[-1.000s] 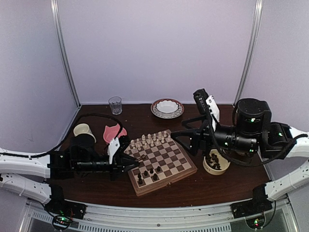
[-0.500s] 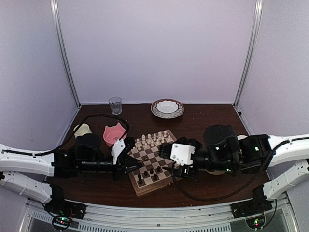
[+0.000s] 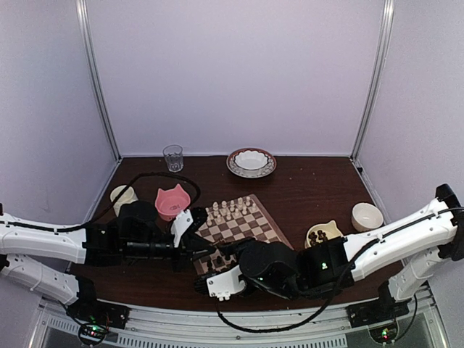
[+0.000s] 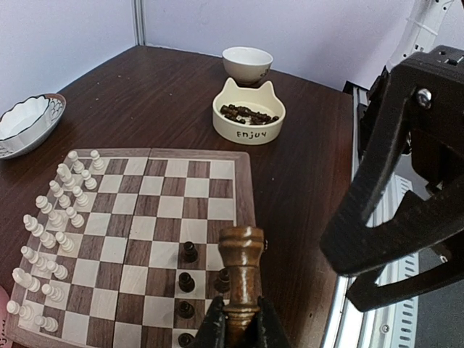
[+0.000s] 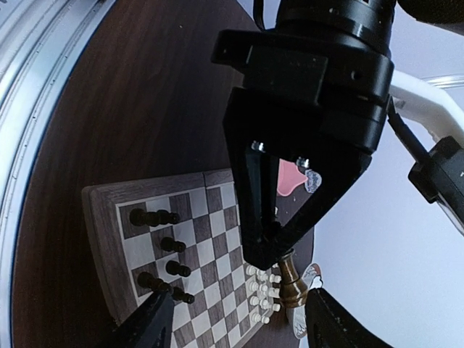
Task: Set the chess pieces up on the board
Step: Pass from the left arm to the right
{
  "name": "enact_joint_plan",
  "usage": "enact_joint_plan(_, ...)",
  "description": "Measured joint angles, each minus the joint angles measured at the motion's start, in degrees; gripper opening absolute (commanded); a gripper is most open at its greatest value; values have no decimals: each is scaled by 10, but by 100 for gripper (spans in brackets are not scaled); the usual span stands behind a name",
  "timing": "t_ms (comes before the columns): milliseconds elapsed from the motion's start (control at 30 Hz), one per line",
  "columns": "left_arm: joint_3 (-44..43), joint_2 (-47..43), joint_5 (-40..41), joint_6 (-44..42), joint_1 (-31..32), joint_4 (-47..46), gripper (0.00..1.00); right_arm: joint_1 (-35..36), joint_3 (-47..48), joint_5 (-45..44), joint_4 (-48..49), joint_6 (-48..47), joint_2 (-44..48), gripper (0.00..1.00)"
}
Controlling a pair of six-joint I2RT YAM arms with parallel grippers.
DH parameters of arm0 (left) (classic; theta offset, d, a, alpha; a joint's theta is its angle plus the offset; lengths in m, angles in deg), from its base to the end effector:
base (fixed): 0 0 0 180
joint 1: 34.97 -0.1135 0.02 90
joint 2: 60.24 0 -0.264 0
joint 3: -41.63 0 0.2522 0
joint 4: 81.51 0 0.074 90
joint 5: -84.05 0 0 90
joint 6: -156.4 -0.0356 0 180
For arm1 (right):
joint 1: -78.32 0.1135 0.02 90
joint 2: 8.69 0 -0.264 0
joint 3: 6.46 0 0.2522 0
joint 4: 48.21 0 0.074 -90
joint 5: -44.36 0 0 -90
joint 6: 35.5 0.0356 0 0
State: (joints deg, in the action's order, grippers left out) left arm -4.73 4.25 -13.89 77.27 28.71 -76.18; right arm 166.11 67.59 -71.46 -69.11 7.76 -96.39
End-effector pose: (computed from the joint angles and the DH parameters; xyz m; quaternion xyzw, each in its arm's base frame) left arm 0.1048 -0.2229 0.2298 0.4049 0.7302 -0.3775 0.4004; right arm 0.0287 0.3410 0.2576 -0.7556 0.4293 -0.0262 0.4940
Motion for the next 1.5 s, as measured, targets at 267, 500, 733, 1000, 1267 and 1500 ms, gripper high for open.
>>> enact_joint_plan(267, -3, 1, 0, 1, 0, 0, 0, 0, 10, -73, 44, -44, -28, 56)
enact_joint_plan(500, -7, 2, -3, 1, 0, 2, 0, 0, 31, -93, 45, -62, -54, 51)
enact_joint_plan(733, -8, 3, -4, 1, 0, 13, 0, -2, 44, -127, 54, -83, -93, 41)
enact_joint_plan(1000, -8, 3, -4, 1, 0, 21, 0, -10, 44, -142, 60, -89, -97, 23)
enact_joint_plan(1267, -9, 3, -1, 1, 0, 34, 0, -11, 40, -139, 66, -89, -97, 8)
enact_joint_plan(1500, -9, 3, -3, 1, -2, 38, 0, -12, 32, -133, 77, -85, -93, 34)
